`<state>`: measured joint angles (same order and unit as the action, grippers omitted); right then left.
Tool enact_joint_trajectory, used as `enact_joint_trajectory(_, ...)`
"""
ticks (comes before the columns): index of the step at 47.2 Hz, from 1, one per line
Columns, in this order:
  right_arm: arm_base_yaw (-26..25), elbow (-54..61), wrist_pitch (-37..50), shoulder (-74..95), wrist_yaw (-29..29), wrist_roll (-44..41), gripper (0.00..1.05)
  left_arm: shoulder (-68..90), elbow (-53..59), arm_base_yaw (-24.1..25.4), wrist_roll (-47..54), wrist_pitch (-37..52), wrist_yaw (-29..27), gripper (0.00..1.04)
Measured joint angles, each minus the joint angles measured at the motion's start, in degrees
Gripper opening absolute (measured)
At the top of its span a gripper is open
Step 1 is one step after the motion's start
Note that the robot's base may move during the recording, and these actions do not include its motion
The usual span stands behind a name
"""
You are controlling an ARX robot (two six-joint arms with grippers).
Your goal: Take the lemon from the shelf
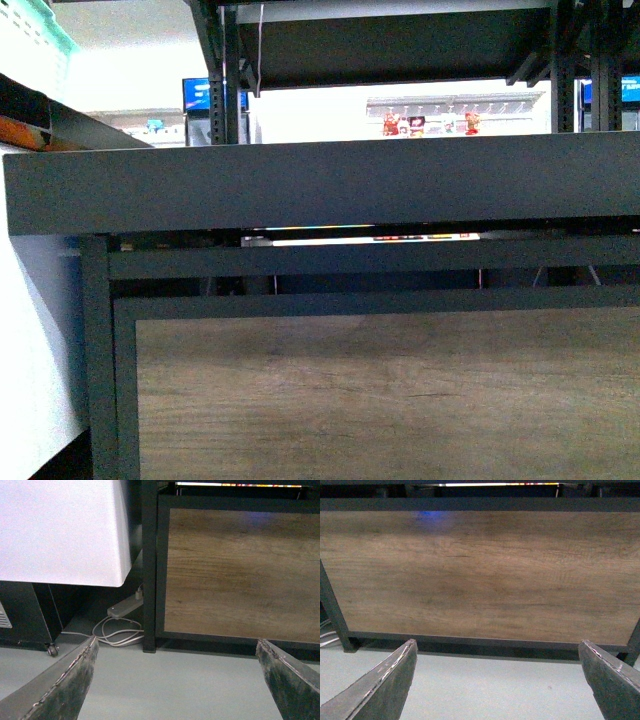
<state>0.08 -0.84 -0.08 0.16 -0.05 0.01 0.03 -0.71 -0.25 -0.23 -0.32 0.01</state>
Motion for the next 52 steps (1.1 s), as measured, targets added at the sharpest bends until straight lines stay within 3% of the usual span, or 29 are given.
enact_joint_trajectory(52,0.0,0.0,0.0,0.11,0.09,0.0,0.97,0.0,0.0,0.0,0.0,0.0,-0.02,0.97)
